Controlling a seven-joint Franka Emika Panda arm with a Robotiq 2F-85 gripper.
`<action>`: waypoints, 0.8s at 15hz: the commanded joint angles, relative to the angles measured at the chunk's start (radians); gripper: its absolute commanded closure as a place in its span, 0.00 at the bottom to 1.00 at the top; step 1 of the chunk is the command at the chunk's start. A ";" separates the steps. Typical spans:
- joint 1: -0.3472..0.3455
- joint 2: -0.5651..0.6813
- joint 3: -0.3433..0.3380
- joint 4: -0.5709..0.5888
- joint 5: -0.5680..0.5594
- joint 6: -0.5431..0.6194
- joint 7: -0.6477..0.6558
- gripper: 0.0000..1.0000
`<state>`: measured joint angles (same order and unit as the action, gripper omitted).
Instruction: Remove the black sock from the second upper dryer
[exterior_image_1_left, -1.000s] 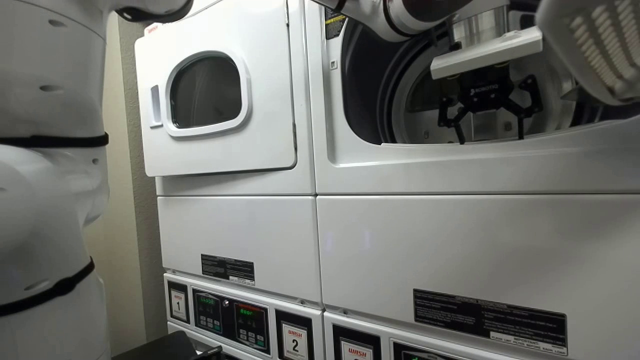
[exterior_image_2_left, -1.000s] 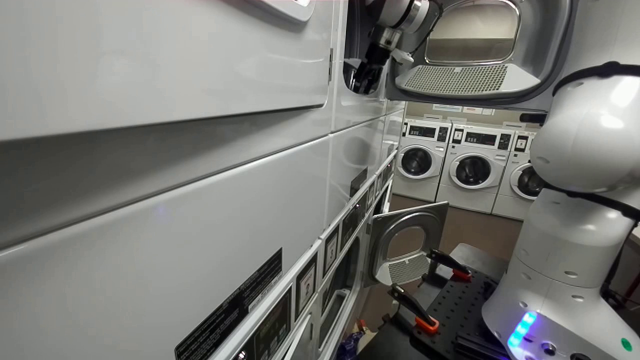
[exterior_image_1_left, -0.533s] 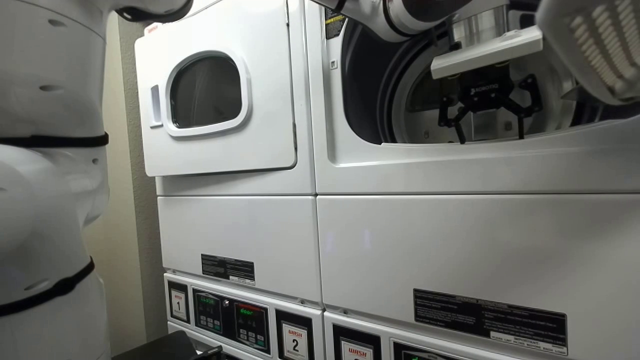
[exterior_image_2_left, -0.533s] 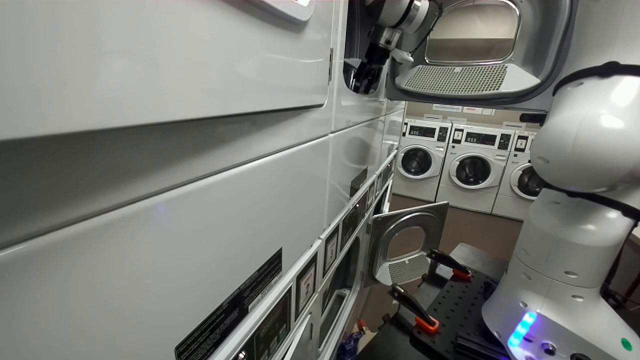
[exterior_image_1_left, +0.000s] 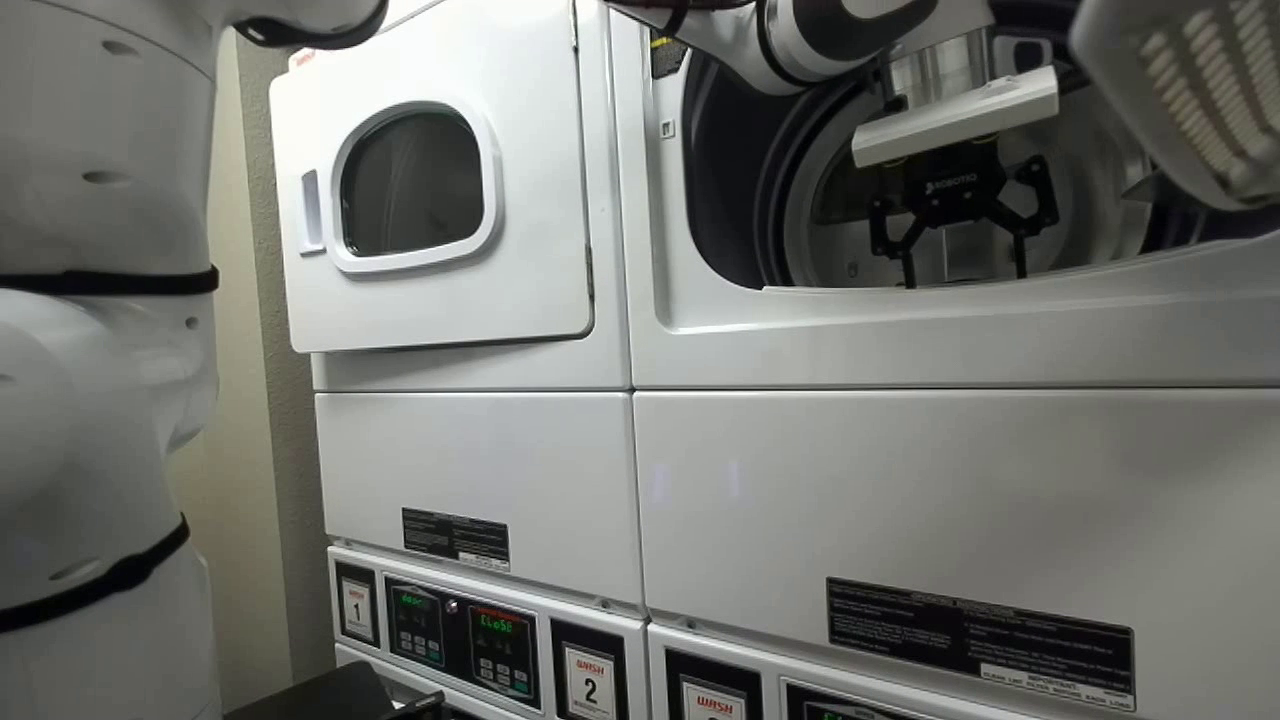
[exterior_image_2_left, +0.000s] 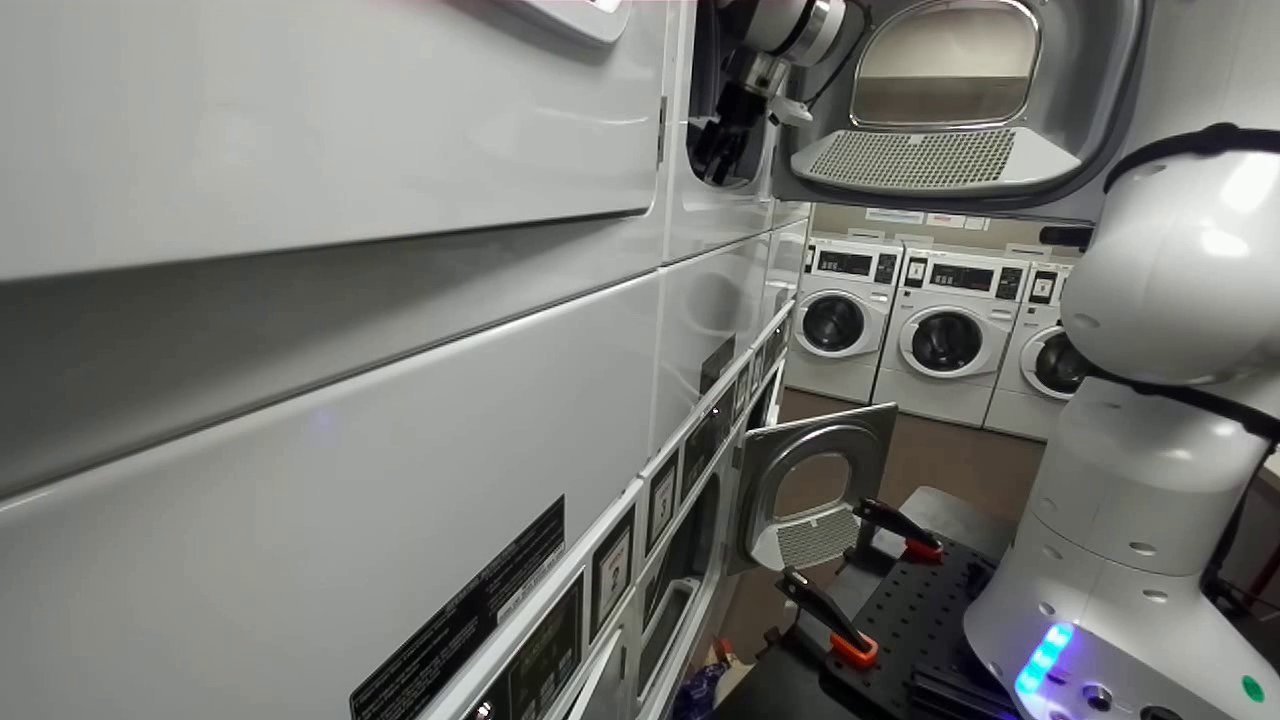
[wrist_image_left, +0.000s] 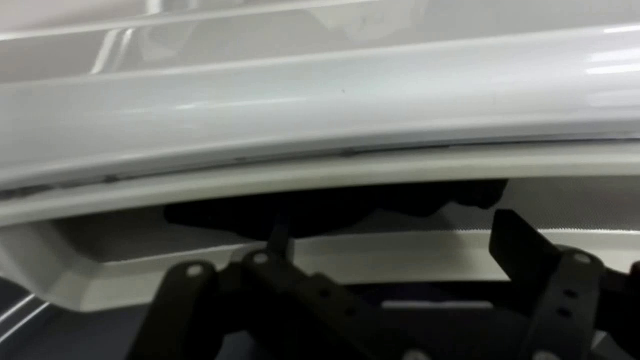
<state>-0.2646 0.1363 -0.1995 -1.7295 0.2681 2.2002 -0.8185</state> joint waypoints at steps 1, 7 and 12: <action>-0.001 0.021 0.016 0.014 -0.007 0.023 0.019 0.00; -0.016 0.062 0.013 0.020 -0.021 0.047 0.020 0.00; -0.024 0.068 0.013 -0.012 -0.041 0.050 0.014 0.00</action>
<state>-0.2776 0.1982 -0.1904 -1.7247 0.2581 2.2380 -0.8185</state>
